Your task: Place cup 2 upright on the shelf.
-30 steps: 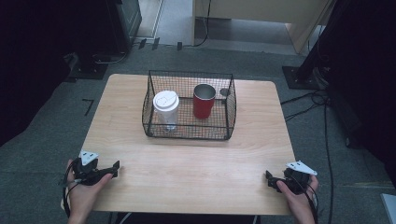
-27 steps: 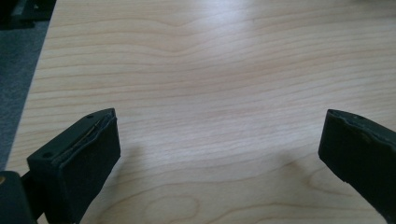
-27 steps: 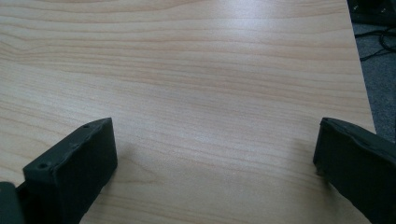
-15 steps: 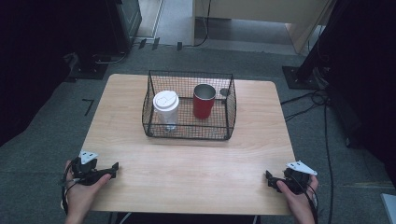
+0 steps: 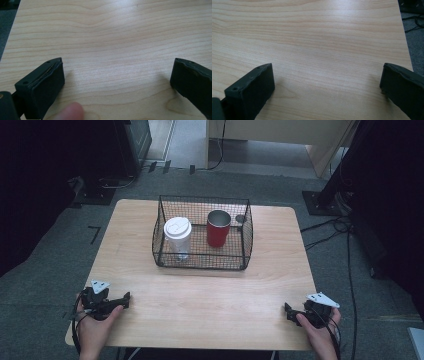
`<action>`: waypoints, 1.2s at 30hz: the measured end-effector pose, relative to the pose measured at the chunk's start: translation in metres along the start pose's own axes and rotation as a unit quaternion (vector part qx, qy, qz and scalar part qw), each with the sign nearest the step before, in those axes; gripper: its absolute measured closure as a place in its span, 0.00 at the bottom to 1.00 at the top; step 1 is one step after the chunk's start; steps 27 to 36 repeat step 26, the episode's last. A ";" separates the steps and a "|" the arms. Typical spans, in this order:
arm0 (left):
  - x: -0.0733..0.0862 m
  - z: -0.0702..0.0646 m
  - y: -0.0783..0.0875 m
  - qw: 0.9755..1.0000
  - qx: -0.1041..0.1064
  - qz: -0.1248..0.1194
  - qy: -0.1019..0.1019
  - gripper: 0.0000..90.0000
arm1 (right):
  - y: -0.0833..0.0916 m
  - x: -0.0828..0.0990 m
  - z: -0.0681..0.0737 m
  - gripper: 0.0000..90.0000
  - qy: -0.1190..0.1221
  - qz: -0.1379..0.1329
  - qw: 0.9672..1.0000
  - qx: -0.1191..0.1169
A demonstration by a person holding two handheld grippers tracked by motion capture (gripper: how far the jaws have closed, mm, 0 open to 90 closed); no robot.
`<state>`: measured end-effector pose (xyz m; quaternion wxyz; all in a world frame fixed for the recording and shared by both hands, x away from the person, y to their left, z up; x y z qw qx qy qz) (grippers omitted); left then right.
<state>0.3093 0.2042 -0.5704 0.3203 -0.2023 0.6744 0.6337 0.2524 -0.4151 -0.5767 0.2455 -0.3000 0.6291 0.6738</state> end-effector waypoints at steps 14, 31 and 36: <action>0.000 0.000 0.000 1.000 -0.001 -0.001 0.001 0.00 | 0.000 0.000 0.000 0.00 0.001 0.000 1.000 -0.002; 0.000 -0.004 0.000 0.999 -0.024 -0.002 0.026 0.00 | 0.000 0.000 0.000 0.00 0.002 0.000 1.000 -0.002; 0.000 -0.004 0.000 0.999 -0.024 -0.002 0.026 0.00 | 0.000 0.000 0.000 0.00 0.002 0.000 1.000 -0.002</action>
Point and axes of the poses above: each handheld gripper's, and its own axes: y roughly backward along the jaws, x roughly out of its underside, z roughly to its left, the point moved 7 cm from there along -y, roughly forward along the jaws
